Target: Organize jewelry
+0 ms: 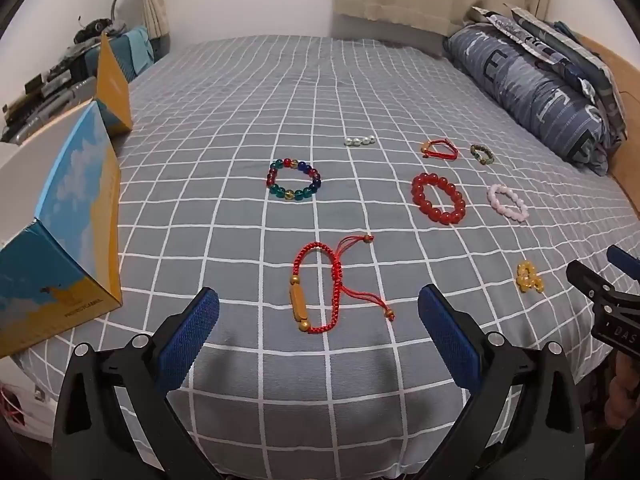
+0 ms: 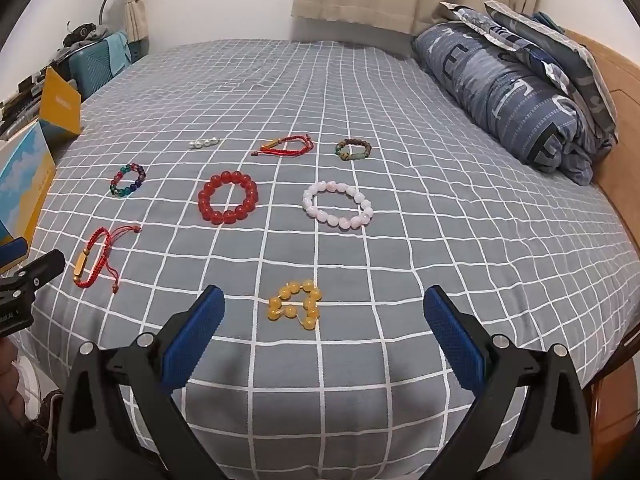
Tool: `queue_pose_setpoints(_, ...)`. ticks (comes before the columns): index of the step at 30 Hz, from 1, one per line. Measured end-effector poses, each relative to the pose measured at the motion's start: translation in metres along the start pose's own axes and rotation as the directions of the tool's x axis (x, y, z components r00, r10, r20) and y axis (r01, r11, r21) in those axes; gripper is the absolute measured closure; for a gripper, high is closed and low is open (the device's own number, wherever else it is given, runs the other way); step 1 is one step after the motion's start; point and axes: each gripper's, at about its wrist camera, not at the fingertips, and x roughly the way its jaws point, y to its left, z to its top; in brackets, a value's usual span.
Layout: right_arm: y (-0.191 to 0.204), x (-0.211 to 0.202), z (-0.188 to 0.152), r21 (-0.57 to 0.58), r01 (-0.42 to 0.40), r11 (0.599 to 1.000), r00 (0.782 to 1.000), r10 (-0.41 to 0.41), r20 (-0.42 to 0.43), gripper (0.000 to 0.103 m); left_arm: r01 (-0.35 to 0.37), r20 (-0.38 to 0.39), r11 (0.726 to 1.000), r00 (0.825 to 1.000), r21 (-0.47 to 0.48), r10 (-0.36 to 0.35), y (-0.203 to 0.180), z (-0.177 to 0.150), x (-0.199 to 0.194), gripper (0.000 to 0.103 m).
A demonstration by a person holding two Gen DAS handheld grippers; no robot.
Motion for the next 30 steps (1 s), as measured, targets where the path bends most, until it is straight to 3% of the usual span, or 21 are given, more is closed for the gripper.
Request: queue_pose_setpoints(30, -0.003, 0.008, -0.002, -0.018, -0.015, 1.0, 1.0, 0.015, -0.003, 0.007, -0.004, 0.007, 1.0, 1.0, 0.013, 0.003, -0.01, -0.005, -0.002, 0.006)
